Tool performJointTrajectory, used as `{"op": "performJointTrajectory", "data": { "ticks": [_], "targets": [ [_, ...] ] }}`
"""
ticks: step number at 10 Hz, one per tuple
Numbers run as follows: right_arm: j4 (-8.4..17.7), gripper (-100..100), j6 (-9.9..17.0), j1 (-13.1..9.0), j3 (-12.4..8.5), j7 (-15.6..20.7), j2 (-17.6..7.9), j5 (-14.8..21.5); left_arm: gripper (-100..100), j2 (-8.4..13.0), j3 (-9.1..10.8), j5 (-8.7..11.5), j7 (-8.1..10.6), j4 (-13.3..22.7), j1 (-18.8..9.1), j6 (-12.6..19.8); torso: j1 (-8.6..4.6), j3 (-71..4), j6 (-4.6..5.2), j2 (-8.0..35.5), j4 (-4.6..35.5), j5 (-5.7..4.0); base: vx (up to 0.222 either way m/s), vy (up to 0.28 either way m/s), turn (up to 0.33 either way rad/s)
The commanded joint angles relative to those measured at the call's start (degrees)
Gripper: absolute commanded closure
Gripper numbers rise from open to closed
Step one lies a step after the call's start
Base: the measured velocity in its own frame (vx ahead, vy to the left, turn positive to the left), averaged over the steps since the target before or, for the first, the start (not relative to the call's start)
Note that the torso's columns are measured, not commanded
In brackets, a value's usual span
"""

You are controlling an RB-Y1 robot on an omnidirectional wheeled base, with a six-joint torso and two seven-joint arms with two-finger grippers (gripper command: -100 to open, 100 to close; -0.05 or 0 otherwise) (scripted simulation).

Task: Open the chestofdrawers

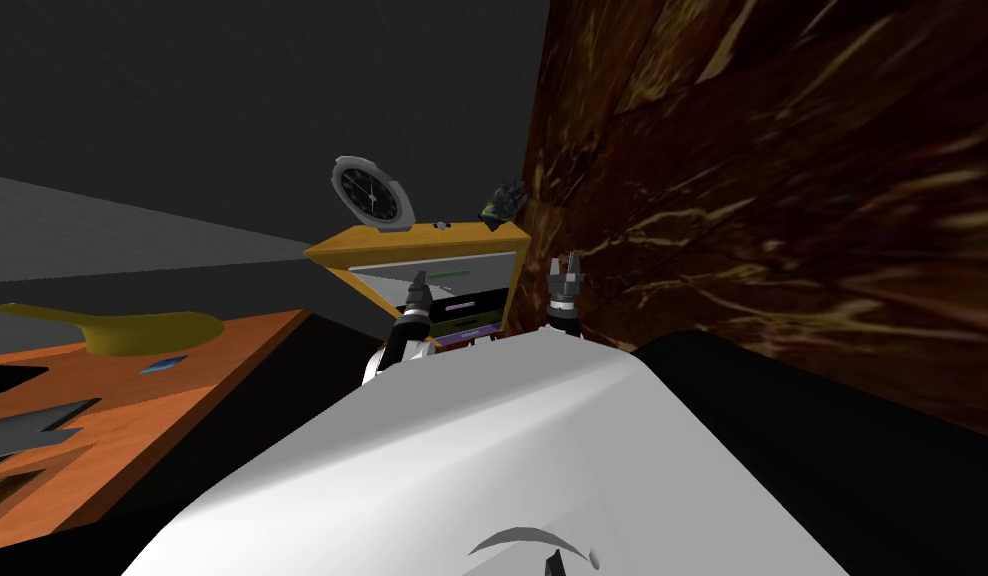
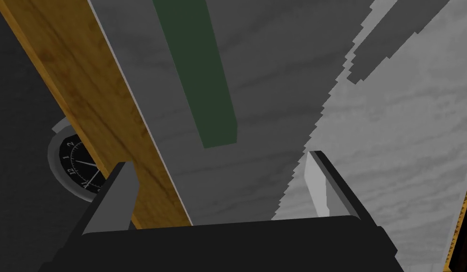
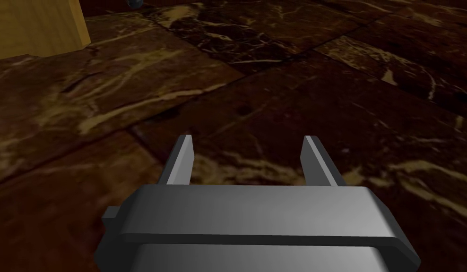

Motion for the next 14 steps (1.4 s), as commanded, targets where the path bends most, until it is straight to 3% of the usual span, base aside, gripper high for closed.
{"op": "performJointTrajectory", "data": {
  "ticks": [1,2,3,11,12,14],
  "targets": [
    [-0.1,0,0.0,0.0,0.1,0.0,0.0,0.0,-100,-0.3,-0.07,0.2,0.20,-1.1,0.2,1.0,0.09,0.0,0.03,0.1,0.0,0.00,0.098,0.046,-0.032],
    [-0.1,0,-0.1,0.1,0.1,0.0,0.0,0.0,-100,-0.2,0.05,0.2,0.12,-0.6,0.0,0.5,0.34,-0.1,0.08,-0.1,-0.1,0.08,0.064,0.029,-0.010],
    [-0.1,0,-0.1,0.1,0.1,0.0,0.0,0.0,100,-0.2,0.05,0.2,0.16,-0.6,0.0,0.6,0.46,0.0,0.09,0.2,0.0,0.15,0.008,0.005,0.001],
    [-0.1,0,-0.1,0.0,0.2,0.0,0.0,0.1,100,0.7,-1.08,0.4,0.25,-3.0,2.1,0.5,0.62,0.3,0.08,0.6,0.2,0.17,-0.168,-0.008,0.015],
    [-0.1,0,-0.1,0.0,0.2,0.0,0.0,0.1,-100,0.3,-1.59,0.0,-0.15,-5.2,1.7,3.3,0.63,0.4,0.08,0.7,0.2,0.19,-0.068,0.005,-0.015],
    [-0.1,0,-0.1,0.0,0.2,0.0,0.0,0.1,-100,0.1,-2.19,-0.4,-0.55,-7.6,1.4,6.0,0.67,0.0,0.10,0.1,0.0,0.21,0.028,0.014,-0.019]
  ]
}}
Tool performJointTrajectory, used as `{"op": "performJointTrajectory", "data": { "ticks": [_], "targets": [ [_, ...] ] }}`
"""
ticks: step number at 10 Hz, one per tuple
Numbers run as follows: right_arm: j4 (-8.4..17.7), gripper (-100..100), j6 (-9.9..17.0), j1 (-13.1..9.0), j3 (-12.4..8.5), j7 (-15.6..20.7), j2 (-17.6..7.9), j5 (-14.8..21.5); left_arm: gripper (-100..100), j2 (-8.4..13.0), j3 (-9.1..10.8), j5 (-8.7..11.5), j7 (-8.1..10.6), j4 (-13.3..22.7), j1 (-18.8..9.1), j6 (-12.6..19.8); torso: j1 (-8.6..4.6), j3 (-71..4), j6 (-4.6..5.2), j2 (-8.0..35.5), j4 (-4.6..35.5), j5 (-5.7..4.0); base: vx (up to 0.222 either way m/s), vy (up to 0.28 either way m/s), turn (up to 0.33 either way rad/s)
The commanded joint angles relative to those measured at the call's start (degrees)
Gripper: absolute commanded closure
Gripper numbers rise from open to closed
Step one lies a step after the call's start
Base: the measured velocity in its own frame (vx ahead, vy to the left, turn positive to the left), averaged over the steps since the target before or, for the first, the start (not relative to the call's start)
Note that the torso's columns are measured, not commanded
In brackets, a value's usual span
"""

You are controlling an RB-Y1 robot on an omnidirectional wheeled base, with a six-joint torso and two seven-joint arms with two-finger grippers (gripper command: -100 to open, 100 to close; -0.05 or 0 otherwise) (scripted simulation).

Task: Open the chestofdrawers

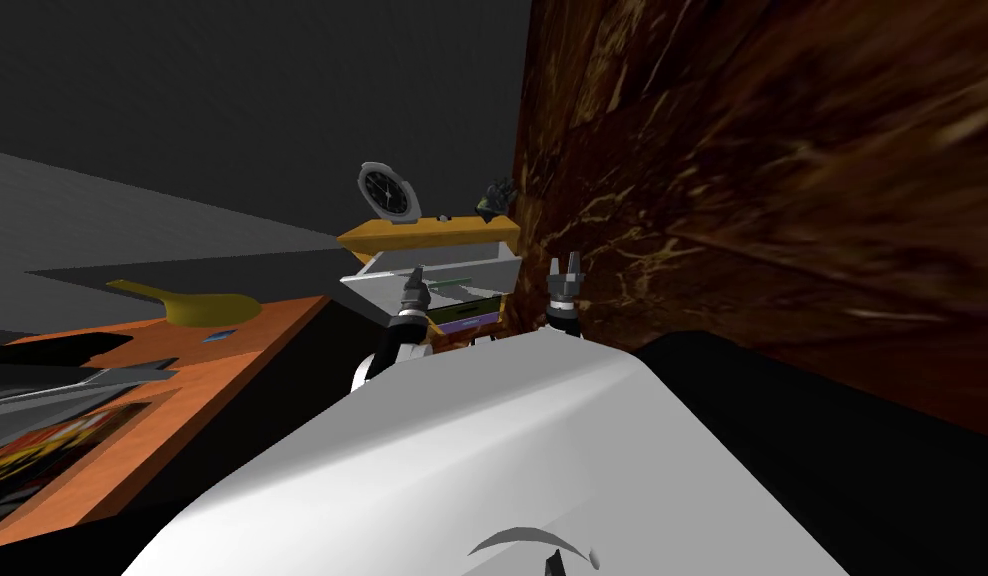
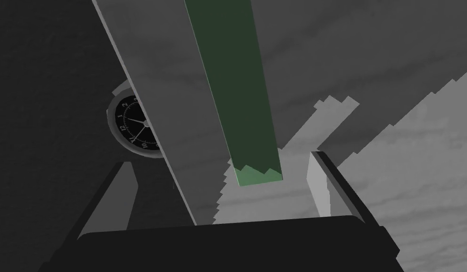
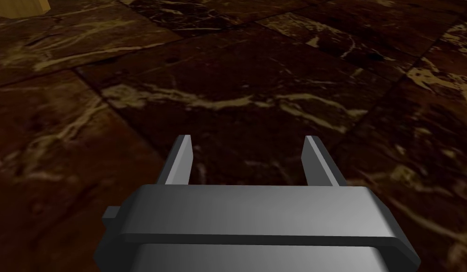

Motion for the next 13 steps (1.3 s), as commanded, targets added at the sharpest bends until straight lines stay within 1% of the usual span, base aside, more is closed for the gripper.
{"op": "performJointTrajectory", "data": {
  "ticks": [1,6,7,8,13],
  "targets": [
    [0.0,0,0.0,0.0,0.0,0.0,0.0,0.0,-100,-0.5,-0.80,-0.6,-0.59,-3.1,-0.5,3.9,-0.01,0.0,0.02,0.0,0.1,-0.03,0.047,0.016,-0.011],
    [0.0,0,0.0,0.0,0.0,0.0,0.0,0.0,-100,-1.2,-2.28,-1.5,-1.59,-9.0,-1.2,10.7,-0.06,0.3,0.01,0.5,0.2,-0.02,0.019,0.010,-0.014],
    [0.0,0,0.0,0.0,0.0,0.0,0.0,0.0,-100,-1.0,-2.09,-1.3,-1.48,-8.5,-1.2,10.0,-0.04,0.3,0.01,0.5,0.1,-0.01,0.004,0.006,-0.003],
    [0.0,0,0.0,0.0,0.0,0.0,0.0,0.0,0,-1.0,-2.12,-1.4,-1.52,-8.6,-1.2,10.3,-0.05,0.3,0.01,0.5,0.1,-0.01,0.000,0.000,0.000],
    [0.0,0,0.0,0.0,0.0,0.0,0.0,0.0,0,-1.0,-2.12,-1.4,-1.51,-8.6,-1.2,10.3,-0.05,0.3,0.01,0.4,0.1,-0.01,0.000,0.000,0.000]
  ]
}}
